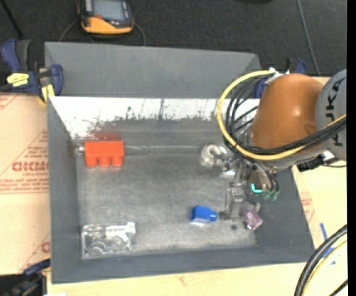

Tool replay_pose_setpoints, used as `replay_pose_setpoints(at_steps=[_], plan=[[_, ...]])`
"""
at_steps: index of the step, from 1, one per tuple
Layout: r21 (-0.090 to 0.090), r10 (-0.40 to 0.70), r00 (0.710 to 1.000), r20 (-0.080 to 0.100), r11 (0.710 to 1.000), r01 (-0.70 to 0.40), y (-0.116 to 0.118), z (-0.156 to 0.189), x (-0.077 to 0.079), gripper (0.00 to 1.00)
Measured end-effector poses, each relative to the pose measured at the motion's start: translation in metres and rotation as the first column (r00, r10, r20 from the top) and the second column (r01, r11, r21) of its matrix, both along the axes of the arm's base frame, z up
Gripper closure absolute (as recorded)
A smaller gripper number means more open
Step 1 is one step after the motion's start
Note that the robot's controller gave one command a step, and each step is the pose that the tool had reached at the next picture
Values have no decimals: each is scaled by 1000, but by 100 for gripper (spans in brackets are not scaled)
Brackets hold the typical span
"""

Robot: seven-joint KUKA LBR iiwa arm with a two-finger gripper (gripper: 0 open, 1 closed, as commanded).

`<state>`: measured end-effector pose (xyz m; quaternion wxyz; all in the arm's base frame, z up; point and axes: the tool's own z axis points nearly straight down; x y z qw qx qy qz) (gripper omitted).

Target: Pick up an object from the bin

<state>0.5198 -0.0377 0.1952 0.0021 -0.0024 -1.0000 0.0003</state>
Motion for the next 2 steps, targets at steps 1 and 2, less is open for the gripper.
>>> replay_pose_setpoints(at_steps=[1,2], plan=[[1,-50,999,0,999,50,-1,-129,-23,0],[-1,23,1000,11,1000,-23,9,-94,-26,0]])
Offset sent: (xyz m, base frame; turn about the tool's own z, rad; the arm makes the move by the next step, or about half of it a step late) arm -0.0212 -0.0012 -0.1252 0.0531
